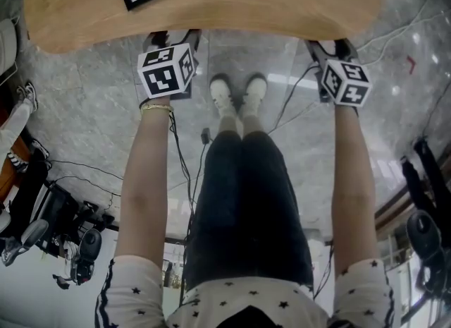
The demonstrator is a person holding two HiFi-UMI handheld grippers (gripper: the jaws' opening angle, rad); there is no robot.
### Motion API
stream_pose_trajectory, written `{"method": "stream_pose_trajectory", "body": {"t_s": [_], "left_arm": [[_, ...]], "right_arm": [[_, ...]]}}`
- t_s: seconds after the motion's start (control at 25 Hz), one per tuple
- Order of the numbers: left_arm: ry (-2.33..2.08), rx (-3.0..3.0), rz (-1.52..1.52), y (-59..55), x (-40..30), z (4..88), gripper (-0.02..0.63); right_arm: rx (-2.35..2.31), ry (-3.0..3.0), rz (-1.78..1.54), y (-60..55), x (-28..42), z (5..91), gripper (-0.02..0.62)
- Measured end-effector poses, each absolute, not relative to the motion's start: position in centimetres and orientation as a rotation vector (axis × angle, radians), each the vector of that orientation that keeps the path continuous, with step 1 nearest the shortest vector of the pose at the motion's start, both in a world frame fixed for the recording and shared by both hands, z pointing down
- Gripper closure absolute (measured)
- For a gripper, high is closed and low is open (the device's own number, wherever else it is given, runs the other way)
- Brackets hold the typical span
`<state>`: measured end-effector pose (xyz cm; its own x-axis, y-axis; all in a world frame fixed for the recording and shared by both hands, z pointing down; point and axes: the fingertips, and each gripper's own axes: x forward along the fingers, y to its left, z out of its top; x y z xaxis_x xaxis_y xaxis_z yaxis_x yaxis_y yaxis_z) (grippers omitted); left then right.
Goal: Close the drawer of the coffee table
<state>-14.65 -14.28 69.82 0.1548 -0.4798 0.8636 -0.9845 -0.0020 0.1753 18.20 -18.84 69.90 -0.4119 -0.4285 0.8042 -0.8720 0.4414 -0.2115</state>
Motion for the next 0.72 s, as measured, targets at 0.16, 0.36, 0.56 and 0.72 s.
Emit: {"method": "stream_pose_trajectory", "body": {"t_s": [0.16, 0.36, 0.56, 0.72], "left_arm": [[-1.454, 1.605, 0.772, -14.3, -14.7, 69.8, 0.282], [-1.471, 1.606, 0.772, -14.4, -14.7, 69.8, 0.282], [-1.492, 1.600, 0.776, -14.4, -14.8, 70.0, 0.284], [-1.510, 1.595, 0.779, -14.5, -14.8, 69.9, 0.285]], "right_arm": [[1.093, -2.019, 0.807, -19.1, 18.2, 69.9, 0.281], [1.122, -2.021, 0.780, -19.2, 18.3, 69.7, 0.281], [1.136, -2.019, 0.769, -19.7, 18.2, 69.9, 0.281], [1.141, -2.020, 0.761, -19.9, 18.2, 69.7, 0.281]]}}
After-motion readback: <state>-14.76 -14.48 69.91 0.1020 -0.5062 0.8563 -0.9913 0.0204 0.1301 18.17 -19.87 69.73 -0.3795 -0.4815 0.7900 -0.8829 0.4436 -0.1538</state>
